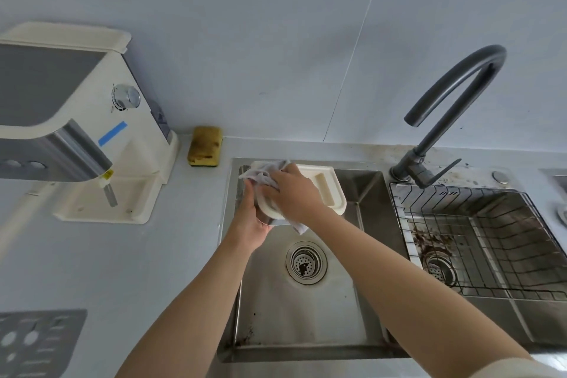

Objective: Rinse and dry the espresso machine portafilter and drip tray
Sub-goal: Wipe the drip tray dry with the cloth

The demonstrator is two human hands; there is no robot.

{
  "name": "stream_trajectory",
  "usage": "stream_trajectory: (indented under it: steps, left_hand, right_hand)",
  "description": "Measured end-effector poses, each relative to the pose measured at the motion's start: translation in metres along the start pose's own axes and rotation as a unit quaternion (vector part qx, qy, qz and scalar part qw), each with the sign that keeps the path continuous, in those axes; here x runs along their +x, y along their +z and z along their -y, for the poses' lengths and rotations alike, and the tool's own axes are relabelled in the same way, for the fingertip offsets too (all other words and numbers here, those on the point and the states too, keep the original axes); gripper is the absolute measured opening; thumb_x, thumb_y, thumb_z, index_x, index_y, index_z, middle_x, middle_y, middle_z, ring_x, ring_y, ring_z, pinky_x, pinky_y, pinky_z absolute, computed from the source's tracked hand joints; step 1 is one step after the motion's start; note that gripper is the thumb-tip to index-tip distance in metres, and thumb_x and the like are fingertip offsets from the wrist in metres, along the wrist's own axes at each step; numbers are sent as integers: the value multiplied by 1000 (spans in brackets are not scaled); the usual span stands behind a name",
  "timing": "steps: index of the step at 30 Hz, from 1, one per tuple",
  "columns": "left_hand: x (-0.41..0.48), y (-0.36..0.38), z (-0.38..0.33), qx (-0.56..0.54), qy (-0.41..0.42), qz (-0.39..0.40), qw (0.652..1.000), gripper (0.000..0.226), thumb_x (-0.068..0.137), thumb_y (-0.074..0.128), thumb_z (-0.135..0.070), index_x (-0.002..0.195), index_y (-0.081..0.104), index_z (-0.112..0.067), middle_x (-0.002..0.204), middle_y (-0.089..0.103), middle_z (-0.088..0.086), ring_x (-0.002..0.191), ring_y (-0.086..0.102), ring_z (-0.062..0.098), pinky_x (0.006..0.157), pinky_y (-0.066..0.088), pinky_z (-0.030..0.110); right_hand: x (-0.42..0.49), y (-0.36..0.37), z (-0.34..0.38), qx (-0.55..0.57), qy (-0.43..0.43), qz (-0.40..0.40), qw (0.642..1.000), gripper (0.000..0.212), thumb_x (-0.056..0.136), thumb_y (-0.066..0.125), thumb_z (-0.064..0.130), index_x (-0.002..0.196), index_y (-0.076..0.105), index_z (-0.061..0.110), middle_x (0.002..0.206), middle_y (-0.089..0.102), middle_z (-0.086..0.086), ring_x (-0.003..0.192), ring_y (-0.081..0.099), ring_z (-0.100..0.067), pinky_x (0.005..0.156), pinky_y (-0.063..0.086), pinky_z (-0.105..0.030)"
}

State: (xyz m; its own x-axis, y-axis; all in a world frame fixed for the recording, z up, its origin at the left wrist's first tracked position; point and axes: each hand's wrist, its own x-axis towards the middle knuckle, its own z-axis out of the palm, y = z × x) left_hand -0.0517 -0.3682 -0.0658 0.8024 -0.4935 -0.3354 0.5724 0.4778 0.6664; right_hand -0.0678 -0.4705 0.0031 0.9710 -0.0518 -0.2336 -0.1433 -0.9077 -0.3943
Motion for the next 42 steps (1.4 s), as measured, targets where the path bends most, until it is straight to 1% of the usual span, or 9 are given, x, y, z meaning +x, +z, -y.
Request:
stream_trajectory:
  steps: [3, 9, 16, 18, 22, 26, 30, 37, 42]
  left_hand:
    - [2, -2, -6, 12, 10, 27, 1000, 59, 70, 40, -67, 106, 66, -27, 96, 72, 1, 92, 69, 15, 66, 58, 35]
    - [9, -11, -7, -9, -8, 67, 998, 75, 28, 81, -67, 84, 74, -18, 81, 74, 0, 77, 71, 12, 62, 58, 27]
    - [12, -12, -5, -24, -48, 18, 998, 29, 49, 83, -37, 67, 74, -16, 77, 72, 3, 66, 70, 15, 60, 57, 27]
    - [14, -11, -5, -35, -64, -9, 997, 36, 55, 79, -28, 84, 67, -10, 90, 67, 10, 72, 70, 19, 61, 58, 30]
    - [12, -8, -9, -19, -67, -12, 998, 88, 28, 90, -26, 108, 55, -10, 94, 66, 11, 81, 66, 23, 59, 57, 31]
    - [7, -6, -9, -12, -69, -37, 997, 67, 42, 75, -22, 106, 57, -17, 95, 65, 5, 86, 62, 22, 67, 50, 35]
    - [1, 4, -3, 6, -80, -21, 997, 52, 39, 71, -21, 91, 62, -20, 77, 73, -1, 75, 67, 18, 72, 47, 33]
    - [-6, 8, -1, 2, -95, -46, 994, 14, 75, 60, -14, 89, 59, -15, 72, 69, 3, 80, 59, 22, 72, 41, 36]
    - [-9, 1, -4, 6, -84, -40, 996, 27, 65, 58, -20, 92, 60, -19, 74, 73, -1, 70, 69, 17, 71, 46, 35]
  right_hand:
    - [-10, -3, 4, 27, 5, 25, 999, 41, 94, 42, 43, 111, 55, 9, 110, 45, -10, 91, 55, -30, 79, 45, -37]
    - [-18, -6, 0, 71, -24, 45, 996, 32, 87, 51, 44, 90, 62, 15, 89, 44, -2, 78, 49, -20, 72, 39, -32]
    - [-24, -13, -14, 73, -54, 84, 992, 33, 85, 57, 44, 57, 44, 30, 85, 45, 1, 74, 45, -15, 70, 34, -28]
    - [-25, -17, -19, 68, -55, 101, 991, 32, 85, 57, 44, 60, 47, 28, 88, 48, 0, 74, 46, -14, 73, 37, -29]
    - [-23, -39, -35, 86, -37, 99, 991, 26, 88, 55, 38, 76, 58, 15, 87, 59, -6, 80, 55, -22, 78, 44, -33]
    - [-16, -59, -50, 102, -13, -56, 993, 28, 87, 55, 35, 83, 64, 9, 90, 59, -11, 78, 58, -26, 78, 48, -42]
    - [-6, -61, -37, 25, -63, -153, 986, 37, 91, 52, 40, 124, 56, 27, 121, 52, -4, 96, 59, -26, 79, 47, -37]
    - [11, -22, -29, -72, -180, -64, 979, 41, 91, 55, 33, 131, 52, 29, 135, 44, -8, 111, 51, -33, 73, 42, -37]
    - [16, -25, -41, -142, -181, -29, 973, 48, 90, 53, 19, 136, 44, 32, 140, 36, -4, 112, 49, -30, 77, 46, -39]
